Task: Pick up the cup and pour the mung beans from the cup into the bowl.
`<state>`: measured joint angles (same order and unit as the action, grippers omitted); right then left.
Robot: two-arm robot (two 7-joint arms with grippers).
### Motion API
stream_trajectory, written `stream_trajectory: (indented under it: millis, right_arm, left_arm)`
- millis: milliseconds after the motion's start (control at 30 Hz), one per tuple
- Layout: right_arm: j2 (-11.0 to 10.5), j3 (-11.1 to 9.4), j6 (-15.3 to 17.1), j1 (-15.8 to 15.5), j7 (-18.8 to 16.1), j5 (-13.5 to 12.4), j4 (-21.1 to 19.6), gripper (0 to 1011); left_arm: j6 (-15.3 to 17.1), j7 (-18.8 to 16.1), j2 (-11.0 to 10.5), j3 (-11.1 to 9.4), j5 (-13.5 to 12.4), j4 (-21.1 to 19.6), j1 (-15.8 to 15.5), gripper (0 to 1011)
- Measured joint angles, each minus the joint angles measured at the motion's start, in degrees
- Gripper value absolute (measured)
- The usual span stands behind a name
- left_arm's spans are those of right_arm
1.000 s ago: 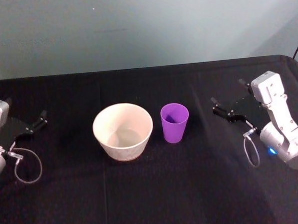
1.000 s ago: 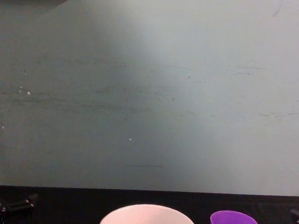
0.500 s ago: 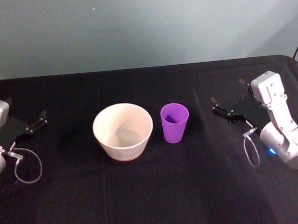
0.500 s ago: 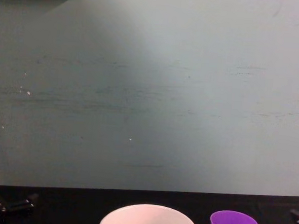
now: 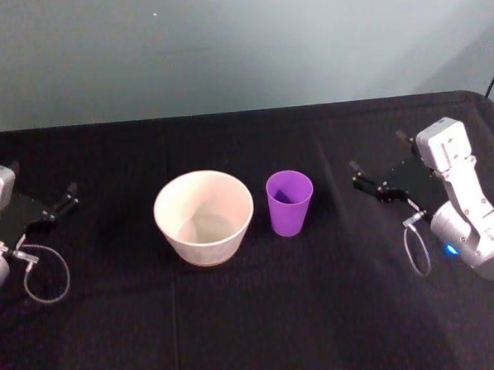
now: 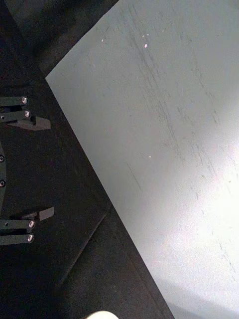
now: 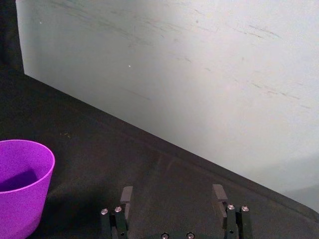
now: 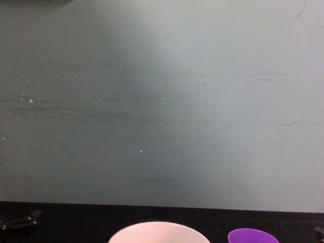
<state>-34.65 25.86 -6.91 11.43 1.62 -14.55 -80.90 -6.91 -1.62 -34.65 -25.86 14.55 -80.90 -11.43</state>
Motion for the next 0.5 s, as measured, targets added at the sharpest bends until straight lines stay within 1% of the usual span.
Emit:
stream_trajectory:
  millis: [233,267,300,400,500]
  right_arm:
    - [0.0,0.0,0.0,0.0,0.0,0.0,0.0,1003]
    - [0.0,-0.1,-0.4,-0.2,0.1,0.2,-0.1,1002]
    - [0.0,-0.5,-1.4,-0.7,0.5,0.7,-0.6,1002]
    - [0.2,-1.4,-2.6,-1.8,1.0,1.0,-1.6,1003]
    - [0.4,-2.4,-2.9,-2.9,1.0,0.4,-3.0,1002]
  left_arm:
    - [0.0,0.0,0.0,0.0,0.0,0.0,0.0,1000]
    - [0.0,0.0,0.0,0.0,0.0,0.0,0.0,1000]
    - [0.0,0.0,0.0,0.0,0.0,0.0,0.0,1000]
    - [0.0,0.0,0.0,0.0,0.0,0.0,0.0,1000]
    - [0.0,0.0,0.0,0.0,0.0,0.0,0.0,1000]
